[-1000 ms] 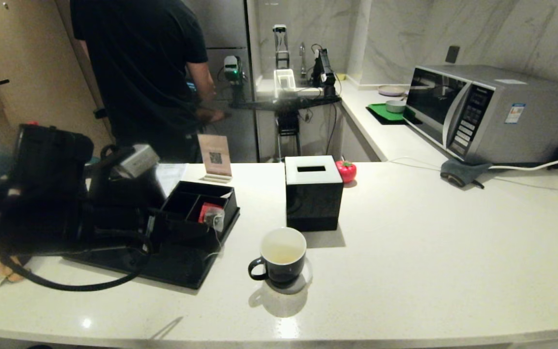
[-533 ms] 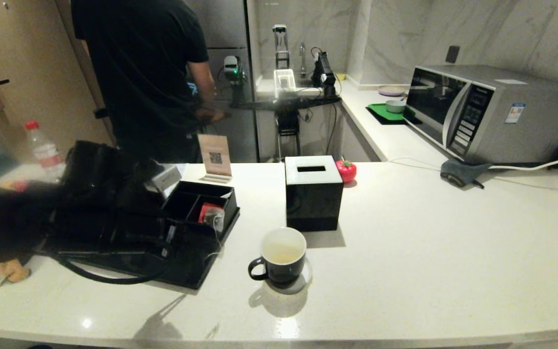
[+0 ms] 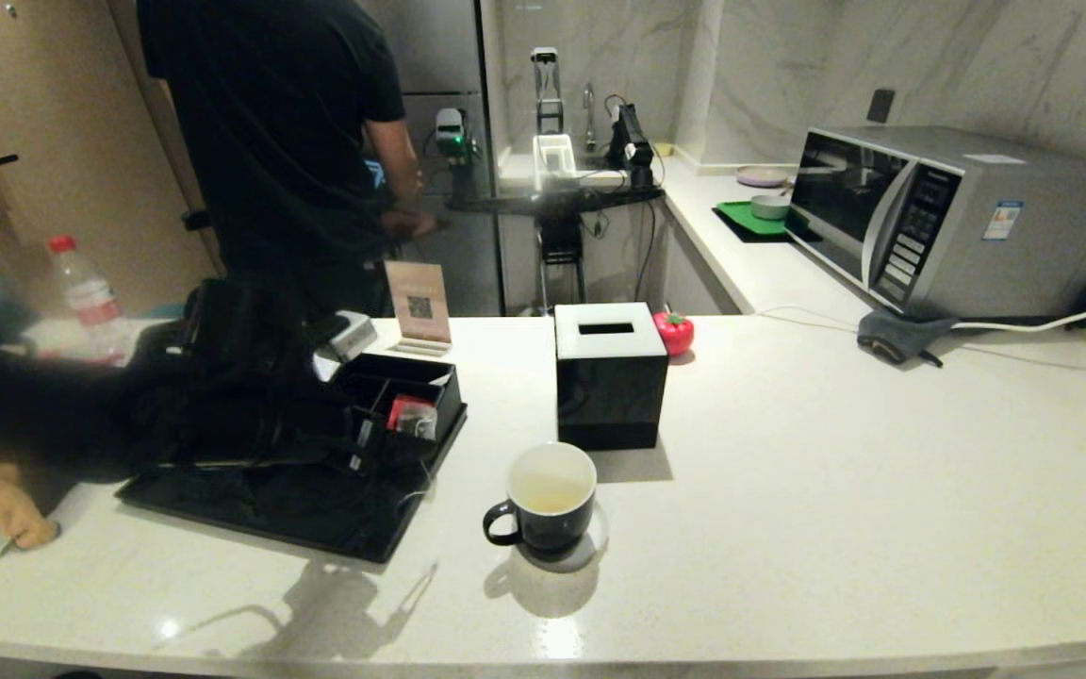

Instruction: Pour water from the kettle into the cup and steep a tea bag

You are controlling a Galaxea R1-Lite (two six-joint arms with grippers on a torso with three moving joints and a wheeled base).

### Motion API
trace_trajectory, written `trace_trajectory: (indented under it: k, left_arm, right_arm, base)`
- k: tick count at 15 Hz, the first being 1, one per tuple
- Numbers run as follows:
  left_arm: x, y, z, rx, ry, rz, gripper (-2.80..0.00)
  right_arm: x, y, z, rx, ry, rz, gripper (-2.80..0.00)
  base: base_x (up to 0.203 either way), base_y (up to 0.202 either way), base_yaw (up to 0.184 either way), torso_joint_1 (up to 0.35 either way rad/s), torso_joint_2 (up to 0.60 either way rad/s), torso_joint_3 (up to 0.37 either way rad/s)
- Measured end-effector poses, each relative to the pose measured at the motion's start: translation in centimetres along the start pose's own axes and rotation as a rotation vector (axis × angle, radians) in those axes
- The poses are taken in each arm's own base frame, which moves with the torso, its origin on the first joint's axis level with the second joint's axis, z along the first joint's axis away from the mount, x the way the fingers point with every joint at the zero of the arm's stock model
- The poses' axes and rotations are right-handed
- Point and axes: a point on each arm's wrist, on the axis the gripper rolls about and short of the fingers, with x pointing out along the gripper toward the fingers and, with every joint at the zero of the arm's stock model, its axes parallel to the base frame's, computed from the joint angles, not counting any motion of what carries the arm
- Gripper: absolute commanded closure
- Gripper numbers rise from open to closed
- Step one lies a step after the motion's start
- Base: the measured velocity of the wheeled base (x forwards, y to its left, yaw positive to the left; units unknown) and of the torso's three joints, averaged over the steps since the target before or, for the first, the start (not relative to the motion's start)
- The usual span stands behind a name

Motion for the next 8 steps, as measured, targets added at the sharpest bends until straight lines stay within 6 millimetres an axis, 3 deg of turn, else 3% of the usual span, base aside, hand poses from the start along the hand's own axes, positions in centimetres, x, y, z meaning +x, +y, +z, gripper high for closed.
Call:
trace_trajectory:
  k: [8]
  left_arm:
    - [1.6, 1.8, 0.3, 0.027, 0.010, 0.039, -2.80]
  right_arm:
    - [0.0, 0.0, 0.0, 0.000, 0.000, 0.000, 0.00]
  base:
    - [0.000, 0.000, 0.000, 0.000, 0.00, 0.000]
